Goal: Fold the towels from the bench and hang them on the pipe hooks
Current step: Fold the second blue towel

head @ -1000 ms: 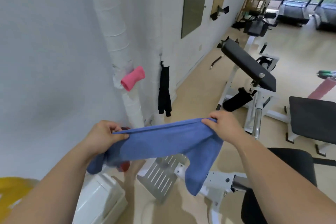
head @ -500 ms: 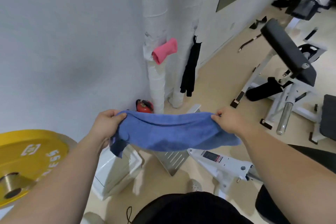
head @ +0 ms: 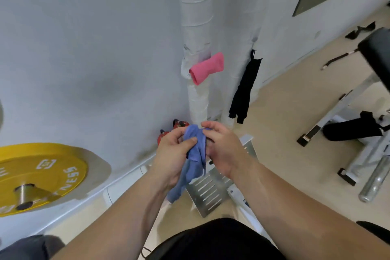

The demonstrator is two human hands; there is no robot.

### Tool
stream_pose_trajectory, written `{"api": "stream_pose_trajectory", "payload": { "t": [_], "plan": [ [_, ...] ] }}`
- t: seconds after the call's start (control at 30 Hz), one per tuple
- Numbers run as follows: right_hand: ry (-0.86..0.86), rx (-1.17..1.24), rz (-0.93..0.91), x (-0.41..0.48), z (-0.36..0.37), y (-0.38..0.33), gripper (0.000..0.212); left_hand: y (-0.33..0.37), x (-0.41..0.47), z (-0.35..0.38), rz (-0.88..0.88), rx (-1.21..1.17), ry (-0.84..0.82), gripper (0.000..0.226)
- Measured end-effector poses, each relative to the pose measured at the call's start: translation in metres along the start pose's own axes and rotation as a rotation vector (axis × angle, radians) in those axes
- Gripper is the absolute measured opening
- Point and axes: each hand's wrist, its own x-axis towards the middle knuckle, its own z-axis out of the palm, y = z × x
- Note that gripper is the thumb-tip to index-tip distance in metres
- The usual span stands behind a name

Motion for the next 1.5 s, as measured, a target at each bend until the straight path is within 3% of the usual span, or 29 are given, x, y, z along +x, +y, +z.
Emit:
{"api": "stream_pose_trajectory", "payload": {
  "t": [0.1, 0.23, 0.47, 0.63, 0.87, 1.03, 1.17, 1.27, 1.5],
  "plan": [
    [-0.136, 0.174, 0.013, 0.012, -0.02, -0.015, 0.029, 0.008, 0.011, 0.019, -0.002, -0.084, 0.085, 0.026],
    [-0.274, -0.007, -0.034, 0.027, -0.039, -0.023, 0.044, 0.014, 0.022, 0.047, -0.002, -0.181, 0.146, 0.041],
    [-0.263, -0.315, -0.145, 0.043, -0.073, -0.031, 0.043, 0.015, 0.03, 0.077, -0.025, -0.175, 0.231, 0.049],
    [-0.248, -0.382, -0.112, 0.052, -0.086, -0.032, 0.037, 0.012, 0.023, 0.082, -0.027, -0.142, 0.279, 0.047],
    [-0.279, 0.234, 0.148, 0.052, -0.088, -0.043, 0.036, 0.006, 0.014, 0.074, 0.038, -0.069, 0.405, 0.029],
    [-0.275, -0.204, -0.07, 0.052, -0.093, -0.04, 0.033, 0.012, 0.013, 0.084, 0.026, -0.02, 0.382, 0.015],
    [-0.201, -0.402, -0.2, 0.051, -0.098, -0.046, 0.023, 0.01, 0.012, 0.096, 0.007, -0.006, 0.347, 0.013],
    [-0.122, -0.459, -0.267, 0.053, -0.101, -0.051, 0.016, 0.01, 0.011, 0.104, 0.017, -0.036, 0.325, 0.006],
    [-0.03, -0.521, -0.287, 0.055, -0.108, -0.055, 0.024, 0.014, 0.009, 0.121, 0.044, -0.038, 0.281, 0.008]
  ]
}}
